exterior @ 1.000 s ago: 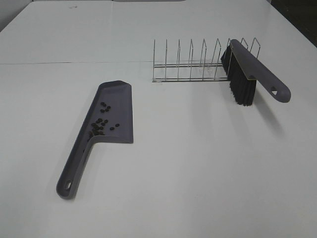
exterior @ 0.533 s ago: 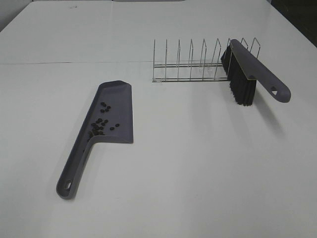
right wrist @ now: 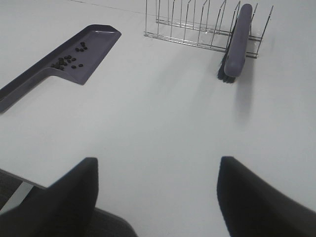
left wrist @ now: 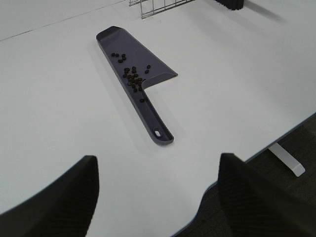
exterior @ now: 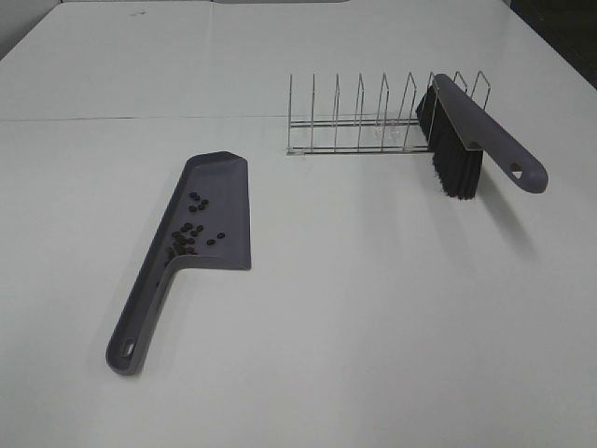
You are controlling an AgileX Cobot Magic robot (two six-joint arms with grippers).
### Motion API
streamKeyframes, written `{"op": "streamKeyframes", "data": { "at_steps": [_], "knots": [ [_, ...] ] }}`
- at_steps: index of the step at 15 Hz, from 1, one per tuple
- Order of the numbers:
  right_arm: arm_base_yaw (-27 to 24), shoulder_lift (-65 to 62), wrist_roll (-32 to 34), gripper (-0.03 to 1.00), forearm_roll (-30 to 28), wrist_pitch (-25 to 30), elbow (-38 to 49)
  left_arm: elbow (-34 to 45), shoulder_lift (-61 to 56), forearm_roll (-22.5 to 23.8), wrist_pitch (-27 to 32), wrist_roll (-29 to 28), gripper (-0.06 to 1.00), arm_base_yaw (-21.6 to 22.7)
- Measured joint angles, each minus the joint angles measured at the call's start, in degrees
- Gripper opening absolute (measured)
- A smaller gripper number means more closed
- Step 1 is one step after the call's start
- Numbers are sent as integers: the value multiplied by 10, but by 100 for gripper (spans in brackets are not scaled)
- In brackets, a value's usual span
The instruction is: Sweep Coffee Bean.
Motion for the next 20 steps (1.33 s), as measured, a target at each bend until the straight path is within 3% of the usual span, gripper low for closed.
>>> {"op": "streamKeyframes", "data": {
  "at_steps": [9,15,17,20],
  "knots": [
    [0,0,0,57,0,0,0,0,0,0,0,0,63,17],
    [-18,0,0,57,0,0,0,0,0,0,0,0,63,199],
    [-51,0,0,57,0,0,0,0,0,0,0,0,63,233],
    [-60,0,0,57,2,-1,0,0,-9,0,0,0,63,257]
  ]
}}
